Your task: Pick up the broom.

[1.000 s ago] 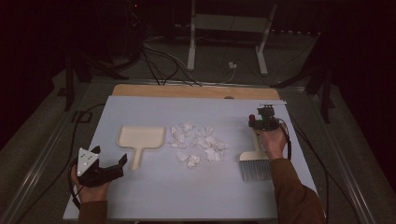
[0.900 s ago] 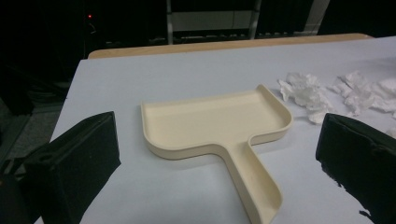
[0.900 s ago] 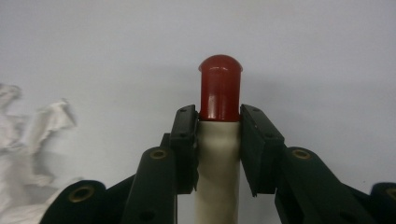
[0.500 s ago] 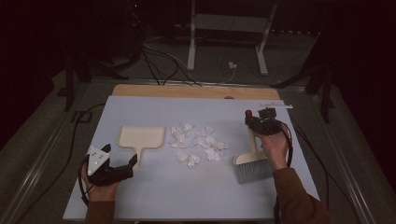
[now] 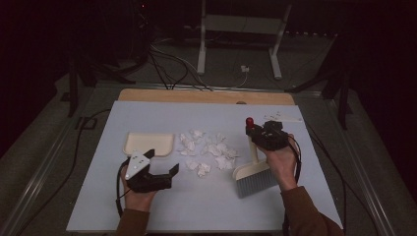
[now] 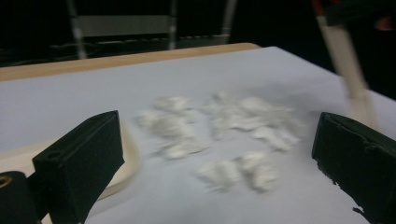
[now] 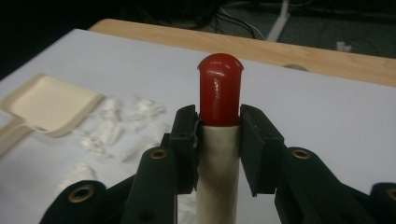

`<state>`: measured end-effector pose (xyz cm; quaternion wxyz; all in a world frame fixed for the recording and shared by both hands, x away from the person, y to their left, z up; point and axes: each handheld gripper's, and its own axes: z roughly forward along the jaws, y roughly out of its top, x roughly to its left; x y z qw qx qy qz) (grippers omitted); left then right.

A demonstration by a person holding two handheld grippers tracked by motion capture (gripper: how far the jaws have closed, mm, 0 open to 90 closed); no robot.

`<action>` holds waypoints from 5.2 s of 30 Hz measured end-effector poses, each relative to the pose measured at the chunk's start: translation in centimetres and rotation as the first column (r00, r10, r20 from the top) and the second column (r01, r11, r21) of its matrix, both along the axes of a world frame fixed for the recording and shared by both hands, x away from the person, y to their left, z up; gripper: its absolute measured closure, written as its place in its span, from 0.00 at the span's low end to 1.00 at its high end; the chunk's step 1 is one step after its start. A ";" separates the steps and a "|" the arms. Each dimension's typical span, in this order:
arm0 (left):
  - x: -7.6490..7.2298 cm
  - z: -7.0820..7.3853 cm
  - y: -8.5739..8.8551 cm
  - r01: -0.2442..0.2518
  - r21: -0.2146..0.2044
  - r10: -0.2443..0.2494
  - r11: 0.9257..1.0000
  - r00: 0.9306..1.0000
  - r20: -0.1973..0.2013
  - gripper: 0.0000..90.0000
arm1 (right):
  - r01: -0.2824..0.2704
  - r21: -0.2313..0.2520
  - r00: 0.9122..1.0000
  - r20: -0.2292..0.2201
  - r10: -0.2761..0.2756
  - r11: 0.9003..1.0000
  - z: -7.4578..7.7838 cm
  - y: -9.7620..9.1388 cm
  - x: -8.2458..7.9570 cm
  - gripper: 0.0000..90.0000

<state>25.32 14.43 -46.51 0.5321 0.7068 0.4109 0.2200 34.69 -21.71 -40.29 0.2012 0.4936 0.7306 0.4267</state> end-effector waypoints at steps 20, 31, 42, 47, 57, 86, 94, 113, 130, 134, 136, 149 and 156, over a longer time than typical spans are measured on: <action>1.6 -2.0 -12.0 0.308 0.042 -0.294 0.951 0.934 -0.201 0.28 | -0.111 0.047 0.991 0.080 0.107 0.993 1.3 4.3 -3.1 0.77; 2.5 -3.2 -12.8 0.401 -0.038 -0.391 0.915 0.864 -0.318 0.74 | -0.169 0.054 0.983 0.079 0.164 0.984 1.5 4.5 -3.3 0.75; 2.6 -3.1 -12.5 0.426 -0.065 -0.422 0.902 0.842 -0.335 0.76 | -0.224 0.058 0.974 -0.016 0.225 0.973 0.3 3.3 -2.0 0.00; 2.4 -2.8 -12.2 0.442 -0.067 -0.438 0.894 0.838 -0.326 0.77 | -0.294 0.100 0.955 0.001 0.296 0.950 0.0 2.4 -1.7 0.00; 2.3 -2.2 -11.5 0.481 -0.044 -0.468 0.876 0.823 -0.323 0.77 | -0.367 0.143 0.930 0.025 0.367 0.919 -0.7 1.2 -1.5 0.00; 3.0 0.6 -6.6 0.636 -0.032 -0.625 0.771 0.746 -0.229 0.77 | -0.617 0.052 0.780 -0.084 0.620 0.785 -2.2 2.4 -2.8 0.03; 3.0 0.9 -5.9 0.679 -0.033 -0.668 0.734 0.712 -0.218 0.77 | -0.731 -0.008 0.676 -0.144 0.722 0.682 -2.8 3.8 -3.6 0.23; 2.7 1.0 -5.5 0.733 -0.069 -0.731 0.676 0.656 -0.190 0.69 | -0.881 0.152 0.427 -0.154 0.891 0.449 -2.9 3.9 -4.2 0.75; 2.3 2.3 -1.0 0.471 -0.075 -0.477 0.879 0.873 -0.101 0.28 | -0.791 0.166 0.580 -0.106 0.808 0.589 -2.9 2.4 -3.2 0.75; 2.1 2.5 0.1 0.378 -0.038 -0.380 0.925 0.921 -0.089 0.17 | -0.770 0.177 0.607 -0.090 0.789 0.613 -2.7 2.4 -3.1 0.75; 1.9 2.5 0.6 0.334 -0.023 -0.335 0.942 0.938 -0.085 0.10 | -0.757 0.184 0.623 -0.085 0.778 0.627 -2.6 2.4 -3.0 0.75; 1.5 1.9 4.5 0.163 -0.029 -0.165 0.986 0.984 -0.065 0.01 | -0.647 0.259 0.734 -0.042 0.678 0.717 -2.1 1.9 -2.3 0.75; 1.1 1.3 5.8 0.073 0.009 -0.072 0.997 0.996 -0.060 0.03 | -0.601 0.271 0.776 -0.028 0.630 0.752 -1.8 2.0 -2.1 0.75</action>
